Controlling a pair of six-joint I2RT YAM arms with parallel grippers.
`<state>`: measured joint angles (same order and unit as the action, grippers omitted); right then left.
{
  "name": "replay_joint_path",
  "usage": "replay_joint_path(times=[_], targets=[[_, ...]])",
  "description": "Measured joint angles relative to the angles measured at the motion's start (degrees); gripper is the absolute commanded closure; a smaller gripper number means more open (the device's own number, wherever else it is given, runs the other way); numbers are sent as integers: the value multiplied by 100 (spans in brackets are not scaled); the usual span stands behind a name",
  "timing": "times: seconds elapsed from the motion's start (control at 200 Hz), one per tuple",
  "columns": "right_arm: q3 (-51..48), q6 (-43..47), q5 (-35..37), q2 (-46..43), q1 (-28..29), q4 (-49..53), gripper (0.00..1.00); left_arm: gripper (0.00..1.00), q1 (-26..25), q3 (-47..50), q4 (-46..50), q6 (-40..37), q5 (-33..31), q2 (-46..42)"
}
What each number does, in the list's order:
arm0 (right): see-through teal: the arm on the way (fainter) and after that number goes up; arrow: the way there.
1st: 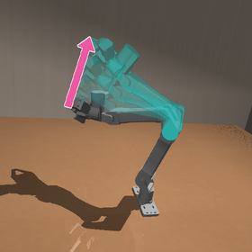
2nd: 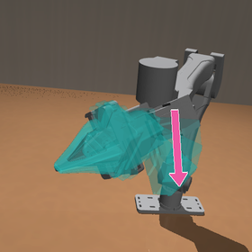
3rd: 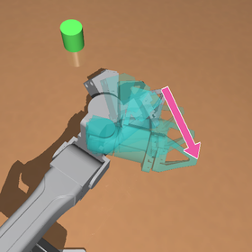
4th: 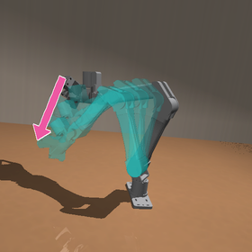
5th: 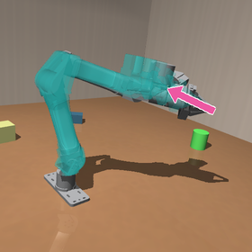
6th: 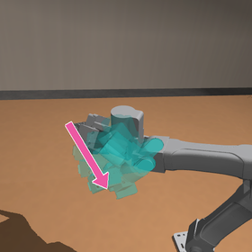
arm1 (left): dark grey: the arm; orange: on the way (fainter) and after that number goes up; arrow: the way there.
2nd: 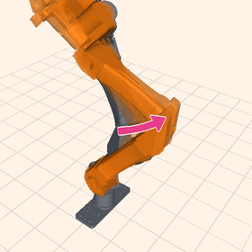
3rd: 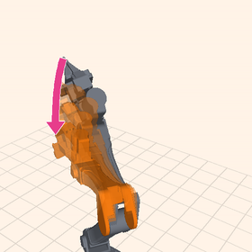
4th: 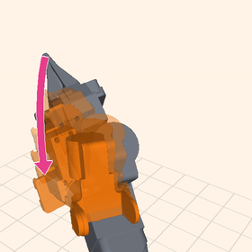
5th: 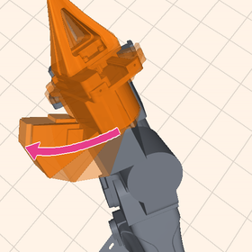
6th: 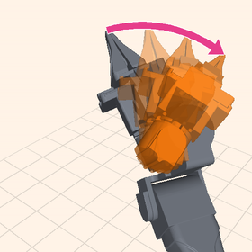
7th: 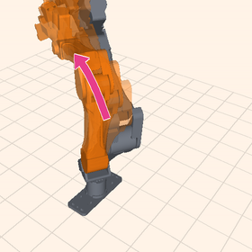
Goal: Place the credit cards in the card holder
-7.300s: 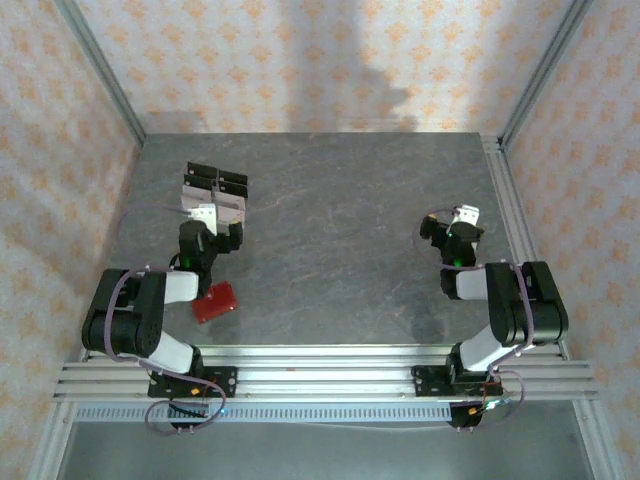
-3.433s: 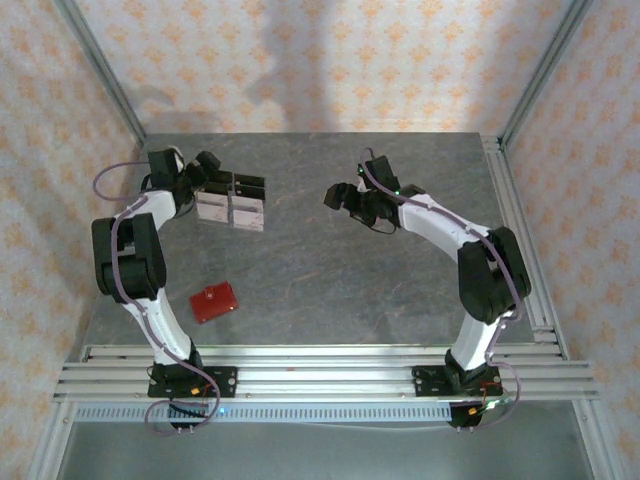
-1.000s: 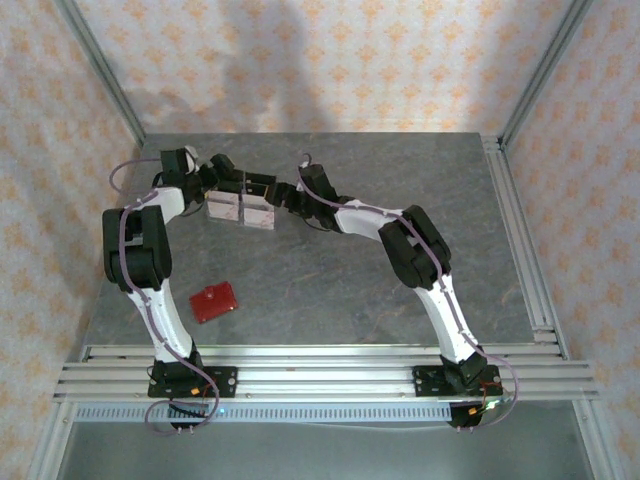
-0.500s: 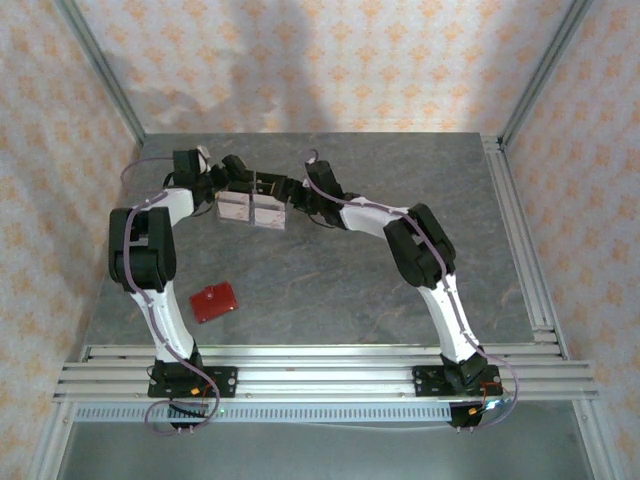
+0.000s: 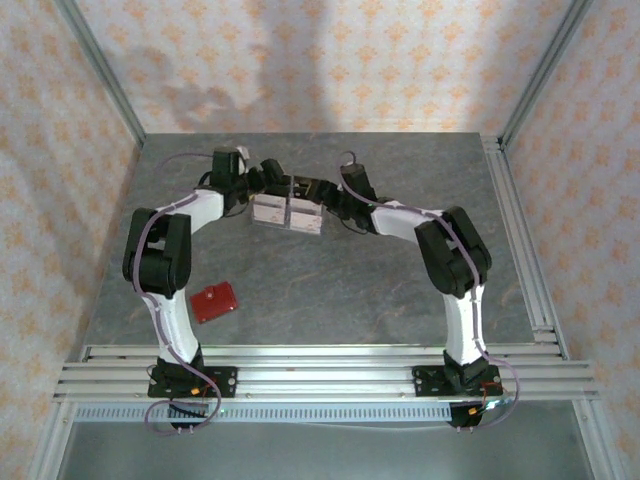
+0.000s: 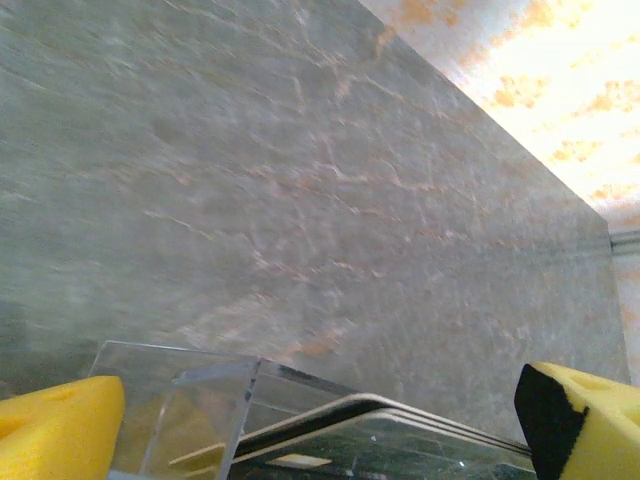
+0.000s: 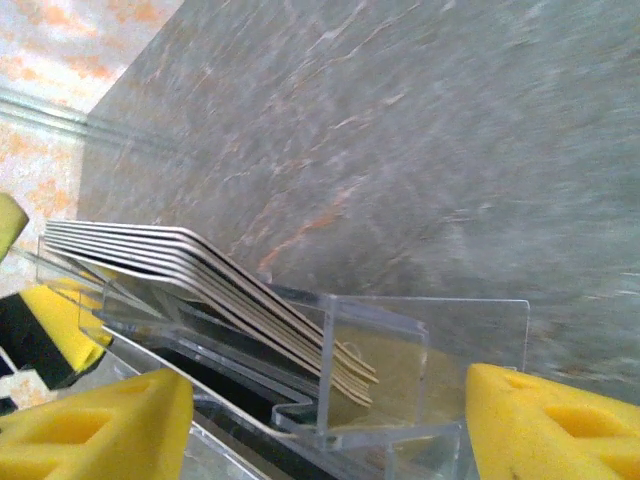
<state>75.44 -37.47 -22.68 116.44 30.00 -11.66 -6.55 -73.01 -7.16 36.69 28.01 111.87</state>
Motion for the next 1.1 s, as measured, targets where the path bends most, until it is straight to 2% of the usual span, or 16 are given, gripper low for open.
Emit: replay_joint_path(times=[0.29,0.48,0.781,1.101], targets=[[-791,7,219,-710,-326,177,29,0,-723,-122,-4,203,-407,2],[-1123,24,411,-1099,-605,337,29,0,-1182,-636,63,216,-647,297],[-1423,133,520,-1379,-896,566,29,0,-1572,-1266,31,385,-907,933],[-1871,269,649,-1912,-1316,846,28,0,-2033,-1504,-46,636,-949,1132]])
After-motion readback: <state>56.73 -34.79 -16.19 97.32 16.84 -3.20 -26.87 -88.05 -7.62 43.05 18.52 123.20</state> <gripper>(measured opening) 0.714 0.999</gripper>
